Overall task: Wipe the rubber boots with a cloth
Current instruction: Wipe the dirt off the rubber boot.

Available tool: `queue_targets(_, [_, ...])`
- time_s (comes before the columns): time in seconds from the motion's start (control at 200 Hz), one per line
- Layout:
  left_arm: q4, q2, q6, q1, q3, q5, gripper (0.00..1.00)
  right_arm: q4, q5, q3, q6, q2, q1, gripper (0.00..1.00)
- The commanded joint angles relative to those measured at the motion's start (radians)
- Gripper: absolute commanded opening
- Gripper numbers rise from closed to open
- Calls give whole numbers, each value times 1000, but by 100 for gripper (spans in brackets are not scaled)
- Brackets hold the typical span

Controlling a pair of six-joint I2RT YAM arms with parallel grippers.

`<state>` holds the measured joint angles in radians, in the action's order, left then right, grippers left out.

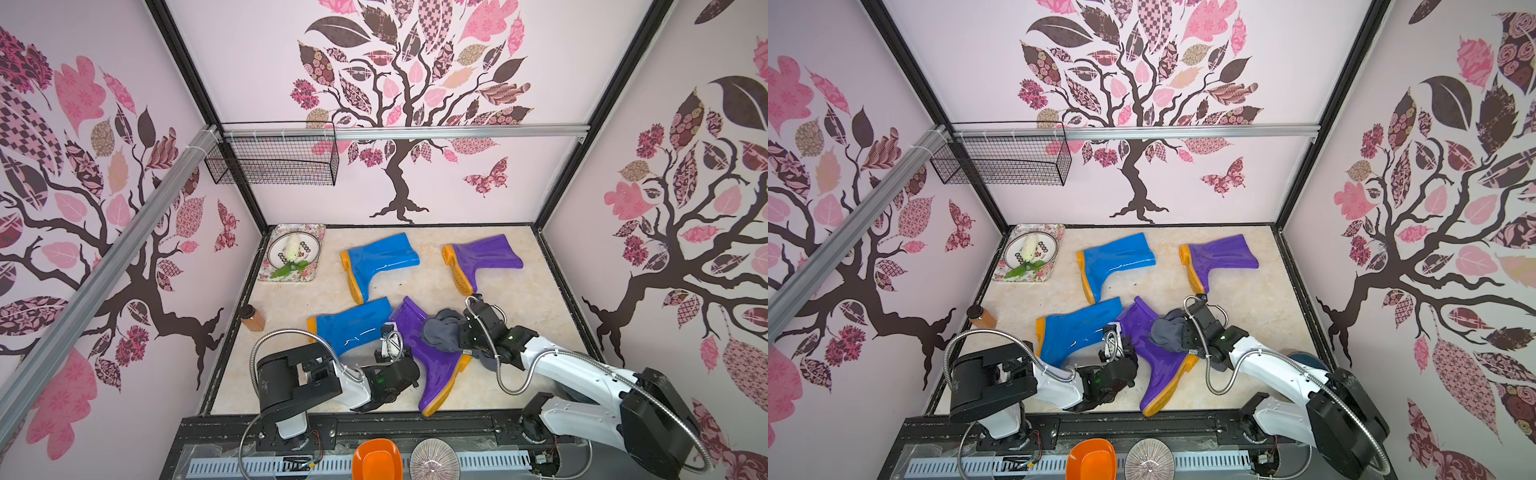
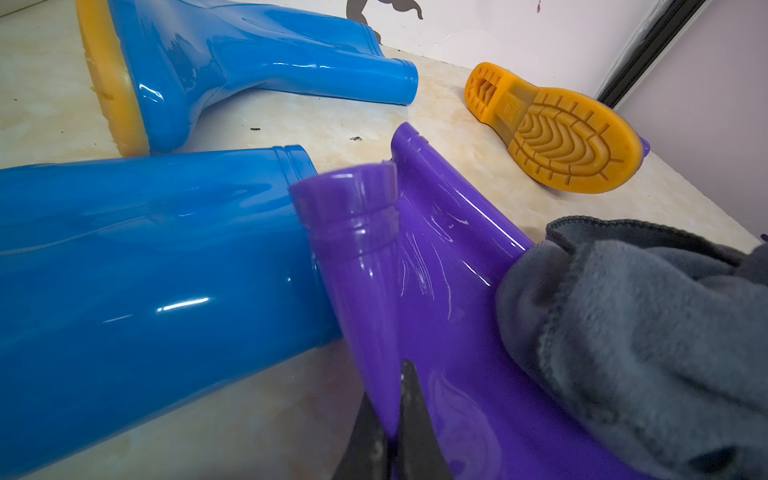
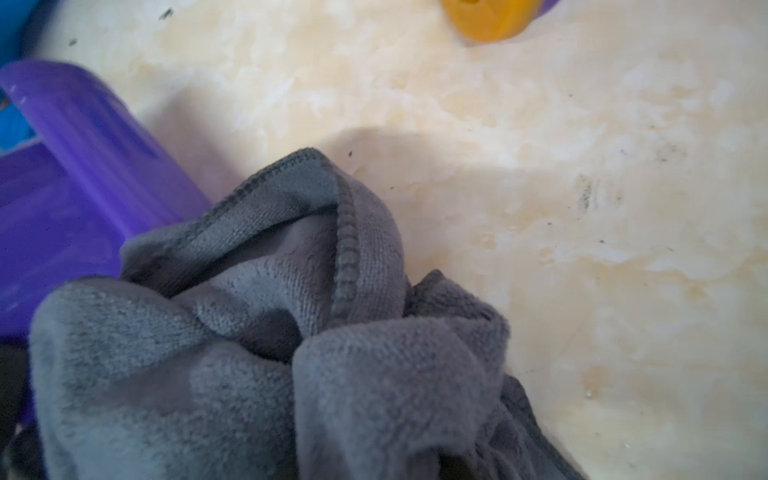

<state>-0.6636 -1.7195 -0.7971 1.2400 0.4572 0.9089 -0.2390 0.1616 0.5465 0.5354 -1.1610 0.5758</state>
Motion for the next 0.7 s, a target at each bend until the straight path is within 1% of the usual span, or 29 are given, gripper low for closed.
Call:
queue_targets(0.0, [-23,4,-5,4,21,54,0,47,-49,-19,5,-33,-128,17])
queue_targets(0.045, [-24,4,-7,5,21,56,0,64,-75,-13,6,-47,-154,14])
queue_targets(0.17, [-24,3,-17,8,20,59,0,104,-127,19,-1,-126,-156,4])
queue_targets(0.23, [-24,4,-21,10,17,61,0,76,-180,50,-4,-160,-156,0])
queue_targets(0.28, [-23,9,-21,11,18,64,0,42,-217,76,-13,-165,-144,0])
queue_targets(0.325, [-22,13,-25,11,16,68,0,28,-248,74,6,-132,-130,0])
queue_targets(0.41, [-22,17,-30,12,13,74,0,29,-309,28,68,-4,-108,0])
queue_targets(0.54, [-26,6,-48,13,18,69,0,-42,-292,24,130,170,-52,0])
queue_targets(0.64, [-30,-3,-52,12,26,60,0,-50,-317,12,150,211,-28,0])
queue_targets(0.695, [-28,1,-54,12,25,60,0,-16,-292,-39,153,204,-30,0])
